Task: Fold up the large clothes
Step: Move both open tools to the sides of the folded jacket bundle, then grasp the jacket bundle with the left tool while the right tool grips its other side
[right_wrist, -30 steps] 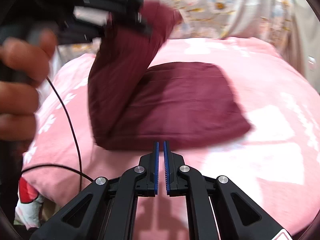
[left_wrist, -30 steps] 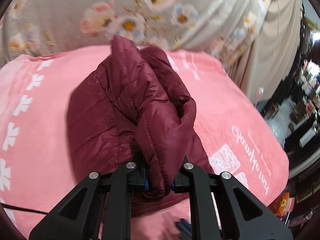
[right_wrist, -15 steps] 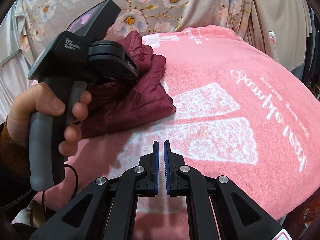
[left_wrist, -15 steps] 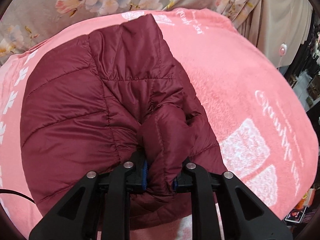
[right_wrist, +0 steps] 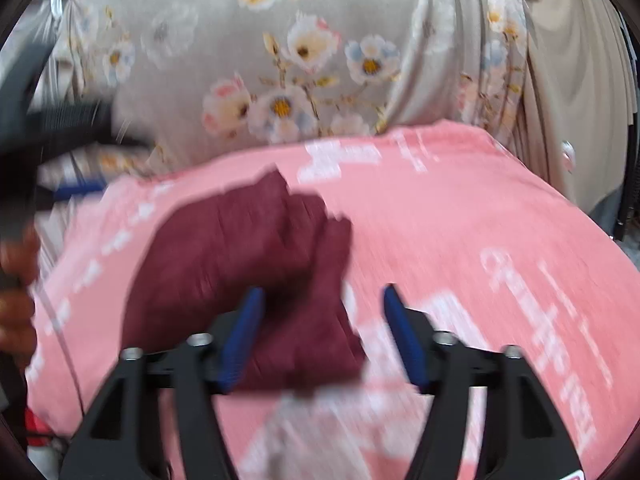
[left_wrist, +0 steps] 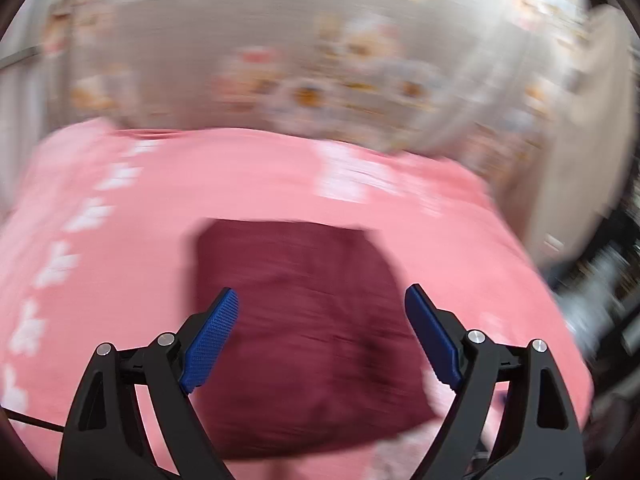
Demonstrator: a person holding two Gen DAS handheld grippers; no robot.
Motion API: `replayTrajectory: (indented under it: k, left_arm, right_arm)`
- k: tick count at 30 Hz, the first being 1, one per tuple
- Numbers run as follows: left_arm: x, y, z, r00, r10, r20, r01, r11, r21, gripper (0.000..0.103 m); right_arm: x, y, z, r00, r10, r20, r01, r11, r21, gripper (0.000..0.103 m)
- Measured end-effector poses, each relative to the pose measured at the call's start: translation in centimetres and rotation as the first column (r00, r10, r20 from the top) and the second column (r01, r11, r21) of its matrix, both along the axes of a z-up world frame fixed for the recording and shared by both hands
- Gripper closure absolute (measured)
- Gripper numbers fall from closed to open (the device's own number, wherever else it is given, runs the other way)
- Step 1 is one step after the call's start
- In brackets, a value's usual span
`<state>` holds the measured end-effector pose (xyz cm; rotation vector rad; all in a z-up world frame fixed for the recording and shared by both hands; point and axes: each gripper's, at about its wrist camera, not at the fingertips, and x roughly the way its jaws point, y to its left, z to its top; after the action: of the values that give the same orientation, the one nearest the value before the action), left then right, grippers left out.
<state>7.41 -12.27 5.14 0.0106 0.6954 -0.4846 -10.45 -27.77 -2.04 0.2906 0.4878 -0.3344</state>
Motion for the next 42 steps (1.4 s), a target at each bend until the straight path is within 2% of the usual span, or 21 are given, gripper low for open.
replayTrajectory:
  k: [2,4,9,10,11,12,14,16,18,20,25,28,34,38,42]
  left_arm:
    - [2.1,2.5,-0.6,0.993,0.117,-0.025,-0.117,0.993,0.022,0.026]
    - [3.9,5.0,-1.5,0.978,0.197,-0.065,-0.195,0.98,0.041,0.031]
    - [5.0,8.3,-3.4,0.957,0.267,-0.109,-0.262,0.963,0.058,0.032]
    - [5.2,8.5,-3.5,0.957,0.268,-0.113,-0.262,0.963,0.062,0.032]
    - [5.4,8.2,-3.7,0.957,0.265,-0.115,-0.259,0.964,0.066,0.033]
    - [5.7,7.9,-3.9,0.959,0.258,-0.119,-0.251,0.965,0.07,0.035]
    - [5.6,7.5,-4.1,0.963,0.235,-0.128,-0.228,0.971,0.069,0.036]
    - [6.0,6.6,-4.2,0.968,0.213,-0.131,-0.205,0.976,0.066,0.036]
    - [6.2,5.1,-4.3,0.974,0.181,-0.14,-0.174,0.983,0.059,0.036]
    - [6.4,3.4,-4.7,0.978,0.146,-0.151,-0.14,0.989,0.05,0.036]
    - [6.7,-2.0,-7.4,0.98,0.064,-0.191,-0.049,0.995,0.084,0.036]
    - [6.7,-4.1,-9.3,0.98,0.07,-0.184,-0.046,0.99,0.13,0.035]
    - [7.1,-5.5,-12.1,0.979,0.076,-0.189,-0.043,0.984,0.173,0.033]
    - [6.9,-6.2,-13.7,0.985,0.091,-0.145,-0.059,0.975,0.212,0.027]
    - [7.0,-6.1,-14.7,0.985,0.11,-0.134,-0.08,0.973,0.214,0.02]
  right_arm:
    - [2.0,0.3,0.7,1.0,0.027,0.007,-0.027,1.0,-0.003,0.033]
    - [4.2,0.7,0.8,0.998,0.06,-0.01,-0.06,0.998,-0.005,0.033]
    - [9.8,1.2,-0.5,0.989,0.104,-0.103,-0.101,0.994,0.03,0.033]
    - [10.8,0.9,-1.1,0.986,0.106,-0.133,-0.099,0.994,0.052,0.041]
    - [11.8,0.6,-2.1,0.979,0.107,-0.171,-0.095,0.993,0.075,0.067]
    - [12.2,0.3,-2.8,0.974,0.11,-0.2,-0.093,0.991,0.093,0.084]
    - [11.8,-0.7,-3.0,0.975,0.111,-0.191,-0.083,0.986,0.146,0.091]
    - [9.8,-1.5,-2.0,0.989,0.083,-0.122,-0.063,0.986,0.156,0.092]
    - [8.0,-1.7,-1.5,0.994,0.034,-0.108,-0.022,0.993,0.115,0.092]
    - [6.4,-2.1,-2.5,0.99,-0.011,-0.14,0.026,0.994,0.105,0.092]
    - [5.4,-3.0,-6.6,0.97,-0.033,-0.239,0.069,0.987,0.144,0.092]
    - [5.7,-3.2,-7.3,0.968,-0.043,-0.247,0.078,0.988,0.136,0.092]
    - [6.3,-3.1,-8.7,0.966,-0.051,-0.252,0.083,0.99,0.117,0.091]
    - [6.4,-3.2,-9.1,0.968,-0.057,-0.244,0.085,0.99,0.109,0.091]
    - [6.2,-3.5,-9.0,0.971,-0.053,-0.231,0.084,0.988,0.126,0.091]
